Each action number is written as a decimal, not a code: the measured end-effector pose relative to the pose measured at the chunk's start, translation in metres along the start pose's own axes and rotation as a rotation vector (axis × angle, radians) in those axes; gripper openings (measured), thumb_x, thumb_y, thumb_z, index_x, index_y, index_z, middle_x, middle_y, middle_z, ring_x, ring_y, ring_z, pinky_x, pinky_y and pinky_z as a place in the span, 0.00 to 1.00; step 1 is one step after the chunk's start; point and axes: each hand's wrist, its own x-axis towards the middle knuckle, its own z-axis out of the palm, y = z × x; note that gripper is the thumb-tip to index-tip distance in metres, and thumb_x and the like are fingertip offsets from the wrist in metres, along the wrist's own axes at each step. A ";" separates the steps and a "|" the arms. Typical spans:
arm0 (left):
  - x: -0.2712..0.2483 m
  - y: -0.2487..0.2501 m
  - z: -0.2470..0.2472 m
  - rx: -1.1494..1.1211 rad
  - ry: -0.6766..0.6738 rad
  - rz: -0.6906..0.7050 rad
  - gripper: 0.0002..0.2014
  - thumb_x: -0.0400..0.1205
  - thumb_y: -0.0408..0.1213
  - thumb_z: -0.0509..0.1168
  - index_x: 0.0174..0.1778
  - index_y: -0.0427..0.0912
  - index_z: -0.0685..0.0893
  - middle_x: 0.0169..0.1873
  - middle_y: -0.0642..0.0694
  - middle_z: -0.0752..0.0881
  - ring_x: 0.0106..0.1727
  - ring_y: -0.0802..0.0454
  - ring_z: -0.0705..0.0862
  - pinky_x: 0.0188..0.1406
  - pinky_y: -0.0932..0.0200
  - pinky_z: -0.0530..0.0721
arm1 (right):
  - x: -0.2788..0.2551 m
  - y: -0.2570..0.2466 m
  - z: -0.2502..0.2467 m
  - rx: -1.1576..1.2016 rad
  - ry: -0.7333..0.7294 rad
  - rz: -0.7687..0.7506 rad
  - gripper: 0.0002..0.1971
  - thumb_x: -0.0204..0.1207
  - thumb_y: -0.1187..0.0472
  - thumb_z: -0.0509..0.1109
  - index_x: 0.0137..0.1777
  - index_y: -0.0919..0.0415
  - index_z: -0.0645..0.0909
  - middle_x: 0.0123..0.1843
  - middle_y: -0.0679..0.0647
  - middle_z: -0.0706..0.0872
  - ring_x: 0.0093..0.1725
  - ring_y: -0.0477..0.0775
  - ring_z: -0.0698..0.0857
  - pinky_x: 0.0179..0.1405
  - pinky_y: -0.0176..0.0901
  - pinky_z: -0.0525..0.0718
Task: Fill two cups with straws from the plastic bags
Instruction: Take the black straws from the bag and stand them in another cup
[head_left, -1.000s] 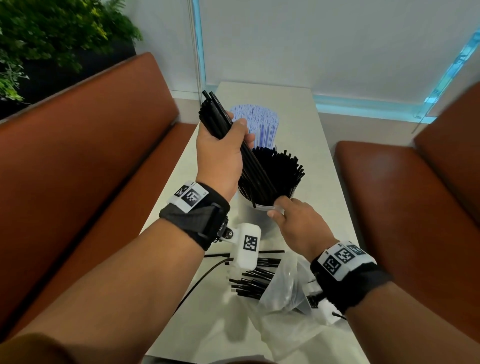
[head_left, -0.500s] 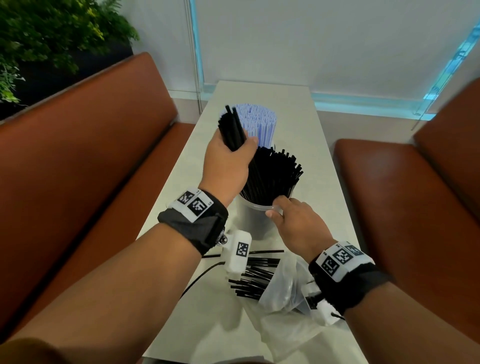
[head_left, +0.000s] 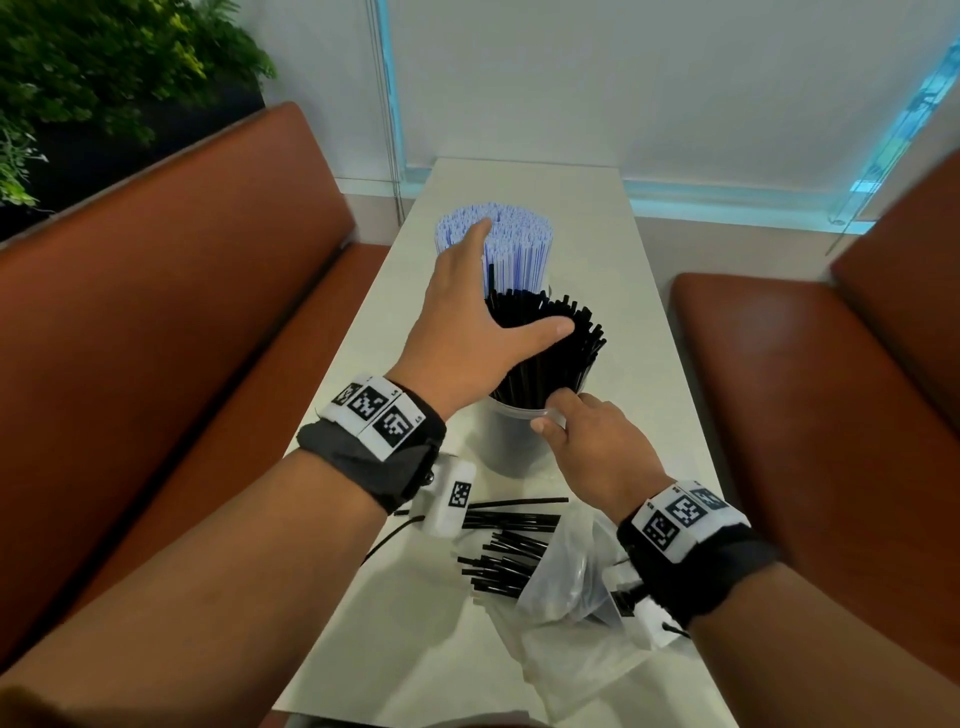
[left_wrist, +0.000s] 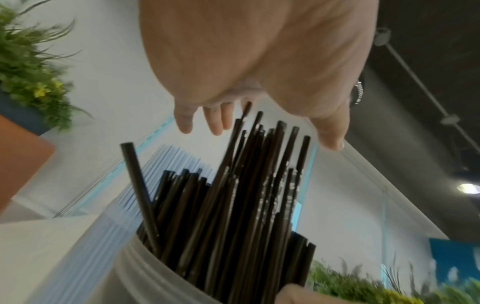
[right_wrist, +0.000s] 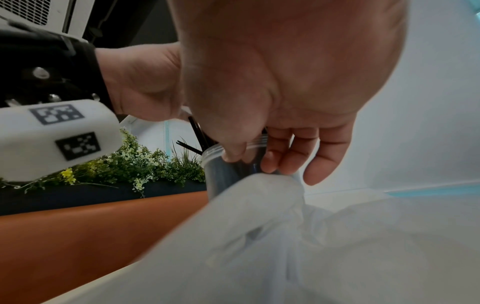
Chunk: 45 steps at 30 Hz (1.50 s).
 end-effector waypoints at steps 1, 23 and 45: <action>-0.001 0.002 0.003 0.040 0.012 0.061 0.52 0.71 0.69 0.72 0.86 0.57 0.54 0.83 0.55 0.63 0.84 0.55 0.61 0.81 0.54 0.63 | 0.000 0.000 0.000 0.004 0.000 0.002 0.12 0.87 0.42 0.56 0.59 0.47 0.72 0.44 0.43 0.73 0.48 0.53 0.74 0.41 0.49 0.71; -0.015 -0.009 0.040 0.828 -0.351 0.359 0.35 0.89 0.59 0.53 0.88 0.43 0.58 0.87 0.43 0.59 0.88 0.44 0.55 0.86 0.41 0.54 | 0.000 -0.001 0.000 -0.033 0.002 0.002 0.16 0.88 0.46 0.56 0.68 0.50 0.77 0.53 0.51 0.80 0.53 0.57 0.77 0.45 0.48 0.72; -0.107 -0.125 0.089 0.700 -0.783 0.102 0.17 0.87 0.47 0.60 0.67 0.45 0.82 0.62 0.45 0.81 0.61 0.42 0.80 0.55 0.49 0.80 | -0.034 0.011 0.005 -0.204 -0.213 0.401 0.10 0.80 0.50 0.58 0.41 0.53 0.75 0.39 0.47 0.82 0.36 0.49 0.80 0.28 0.42 0.66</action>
